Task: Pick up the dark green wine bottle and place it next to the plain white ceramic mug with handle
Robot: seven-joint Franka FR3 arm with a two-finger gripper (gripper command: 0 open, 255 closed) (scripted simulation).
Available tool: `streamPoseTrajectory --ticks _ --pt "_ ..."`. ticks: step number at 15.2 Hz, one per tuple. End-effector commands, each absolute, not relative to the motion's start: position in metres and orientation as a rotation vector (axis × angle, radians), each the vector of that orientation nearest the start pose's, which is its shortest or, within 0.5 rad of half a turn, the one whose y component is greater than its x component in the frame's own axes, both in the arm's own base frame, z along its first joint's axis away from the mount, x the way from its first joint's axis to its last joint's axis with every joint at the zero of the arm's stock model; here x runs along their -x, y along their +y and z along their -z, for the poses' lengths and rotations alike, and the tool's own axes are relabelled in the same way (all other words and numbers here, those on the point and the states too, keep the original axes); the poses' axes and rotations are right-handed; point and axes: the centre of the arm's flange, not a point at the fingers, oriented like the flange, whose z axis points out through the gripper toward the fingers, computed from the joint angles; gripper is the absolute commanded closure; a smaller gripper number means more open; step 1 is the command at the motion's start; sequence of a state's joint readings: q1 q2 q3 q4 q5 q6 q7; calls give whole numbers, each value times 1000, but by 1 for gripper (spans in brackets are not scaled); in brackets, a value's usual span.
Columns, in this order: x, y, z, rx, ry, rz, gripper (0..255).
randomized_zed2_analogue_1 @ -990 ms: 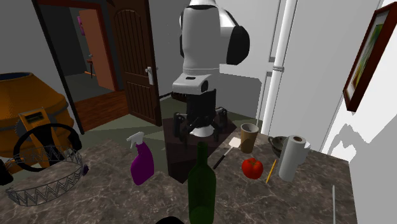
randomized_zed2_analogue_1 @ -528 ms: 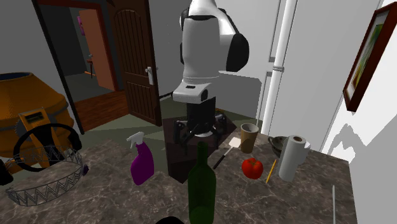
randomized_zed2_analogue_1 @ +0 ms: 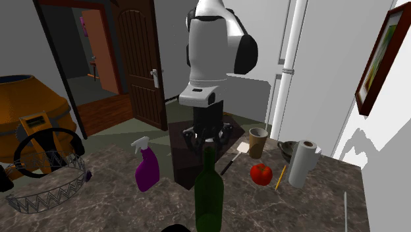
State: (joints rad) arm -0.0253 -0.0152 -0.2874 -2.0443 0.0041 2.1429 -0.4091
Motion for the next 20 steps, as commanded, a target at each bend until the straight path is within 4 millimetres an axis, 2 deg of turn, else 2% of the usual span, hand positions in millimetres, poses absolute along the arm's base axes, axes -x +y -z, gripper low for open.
streamPoseTrajectory --ticks 1,5,20 --pt "-531 -172 -457 3166 -149 172 255" --pt "-531 -172 -457 3166 -149 172 255" --pt "-531 -172 -537 3166 -149 172 255"
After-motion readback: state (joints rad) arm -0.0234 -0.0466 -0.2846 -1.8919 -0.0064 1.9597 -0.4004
